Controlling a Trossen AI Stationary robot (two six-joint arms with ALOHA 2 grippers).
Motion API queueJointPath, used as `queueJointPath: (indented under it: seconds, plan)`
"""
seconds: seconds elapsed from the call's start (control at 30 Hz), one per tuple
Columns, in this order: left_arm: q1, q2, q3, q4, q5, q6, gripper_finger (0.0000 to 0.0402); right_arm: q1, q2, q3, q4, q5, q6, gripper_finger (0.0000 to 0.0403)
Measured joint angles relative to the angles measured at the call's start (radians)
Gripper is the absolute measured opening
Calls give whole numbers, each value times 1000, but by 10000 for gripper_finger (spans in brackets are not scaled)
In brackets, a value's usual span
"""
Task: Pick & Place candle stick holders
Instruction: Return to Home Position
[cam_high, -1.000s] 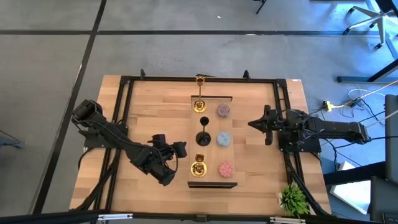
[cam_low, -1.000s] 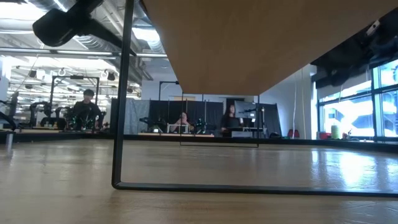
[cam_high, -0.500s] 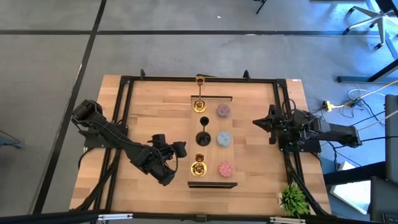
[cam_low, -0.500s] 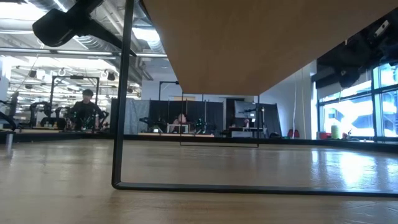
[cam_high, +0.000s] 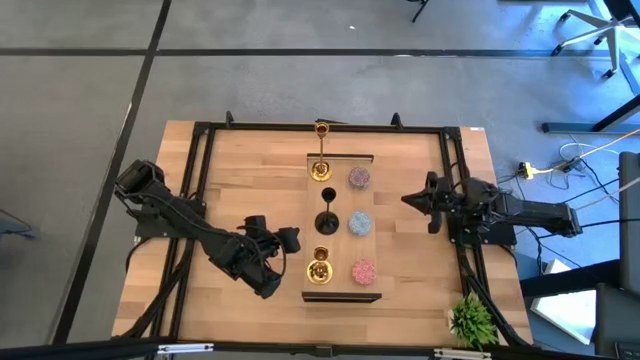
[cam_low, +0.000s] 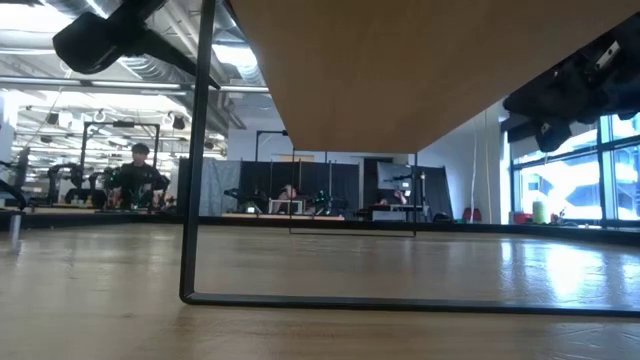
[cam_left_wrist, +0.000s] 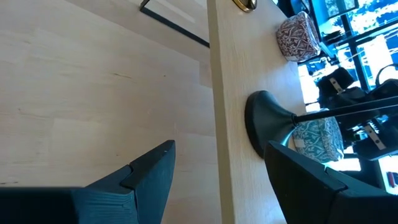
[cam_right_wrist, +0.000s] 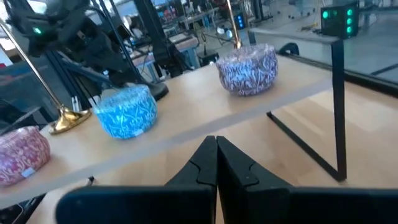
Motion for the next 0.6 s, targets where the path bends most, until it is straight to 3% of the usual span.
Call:
queueJointPath:
  seconds: [0.6]
  plan:
    - [0,0,2,-9,-25,11,243,-2,-3,-7,36,90,-26,0]
